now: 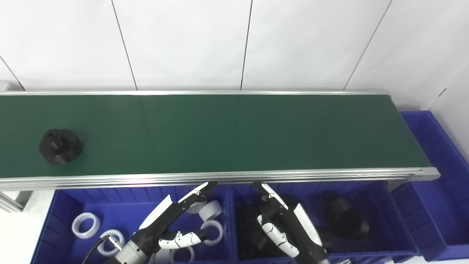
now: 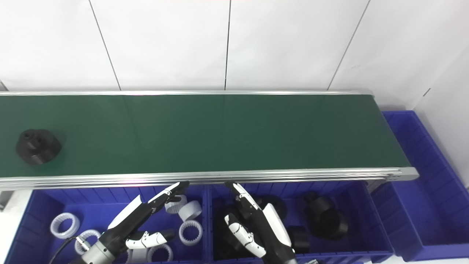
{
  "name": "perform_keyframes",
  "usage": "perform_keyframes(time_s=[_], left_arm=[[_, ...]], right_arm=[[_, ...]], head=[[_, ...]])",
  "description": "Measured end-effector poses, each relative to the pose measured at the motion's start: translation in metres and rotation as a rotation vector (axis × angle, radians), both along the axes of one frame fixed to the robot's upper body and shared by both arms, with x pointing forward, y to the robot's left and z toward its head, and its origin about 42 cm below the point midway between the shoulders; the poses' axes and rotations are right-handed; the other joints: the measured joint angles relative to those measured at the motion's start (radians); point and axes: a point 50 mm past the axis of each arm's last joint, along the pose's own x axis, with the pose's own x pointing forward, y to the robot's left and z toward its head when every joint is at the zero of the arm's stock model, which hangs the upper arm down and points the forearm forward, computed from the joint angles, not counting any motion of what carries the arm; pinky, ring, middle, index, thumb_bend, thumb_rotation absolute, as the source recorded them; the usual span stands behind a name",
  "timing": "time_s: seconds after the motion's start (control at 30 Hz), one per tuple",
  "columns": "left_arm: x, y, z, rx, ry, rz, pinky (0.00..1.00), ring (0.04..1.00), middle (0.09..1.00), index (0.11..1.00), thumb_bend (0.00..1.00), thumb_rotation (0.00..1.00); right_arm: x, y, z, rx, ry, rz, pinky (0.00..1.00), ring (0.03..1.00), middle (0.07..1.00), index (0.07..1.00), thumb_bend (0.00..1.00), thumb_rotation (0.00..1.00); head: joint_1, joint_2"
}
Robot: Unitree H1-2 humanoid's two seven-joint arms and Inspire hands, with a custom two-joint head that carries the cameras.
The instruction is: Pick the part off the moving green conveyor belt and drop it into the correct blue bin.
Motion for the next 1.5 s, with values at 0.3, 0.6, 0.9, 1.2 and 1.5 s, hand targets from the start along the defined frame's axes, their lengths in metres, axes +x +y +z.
perform_keyframes(time_s=[0.3, 0.6, 0.9, 1.2, 1.5], left_arm=[[-0.0001, -0.0001, 0.0, 0.0, 0.002, 0.001, 0.88, 0.93, 0.965, 0.951, 0.4, 0.73], [-0.0002, -0.0002, -0.0001, 0.0, 0.003, 0.0, 0.88, 0.932, 0.967, 0.951, 0.39, 0.73], [-0.0005, -0.0001, -0.0005, 0.001, 0.004, 0.001, 0.89, 0.934, 0.966, 0.95, 0.41, 0.75], [-0.002, -0.0001, -0.0013, 0.001, 0.008, 0.001, 0.89, 0.938, 0.966, 0.949, 0.39, 0.73], [-0.0026, -0.0004, -0.0009, 0.0, 0.007, 0.0, 0.89, 0.939, 0.965, 0.948, 0.39, 0.73]], right_arm=[[0.0002, 0.0005, 0.0001, 0.002, 0.0, 0.0, 0.87, 0.927, 0.957, 0.93, 0.37, 0.93], [0.0001, 0.0003, 0.0001, 0.003, 0.0, 0.0, 0.87, 0.919, 0.957, 0.929, 0.36, 0.94], [0.0, 0.0005, 0.0, 0.002, 0.001, 0.001, 0.87, 0.926, 0.96, 0.935, 0.38, 0.95], [-0.0002, 0.0004, -0.0001, 0.0, 0.001, 0.001, 0.87, 0.926, 0.962, 0.934, 0.38, 0.95], [-0.0028, 0.0002, -0.0003, 0.0, 0.004, 0.0, 0.87, 0.927, 0.962, 0.935, 0.38, 0.96]], head=[[0.008, -0.002], [0.0, -0.014], [0.006, -0.008], [0.006, -0.008], [0.012, -0.005]])
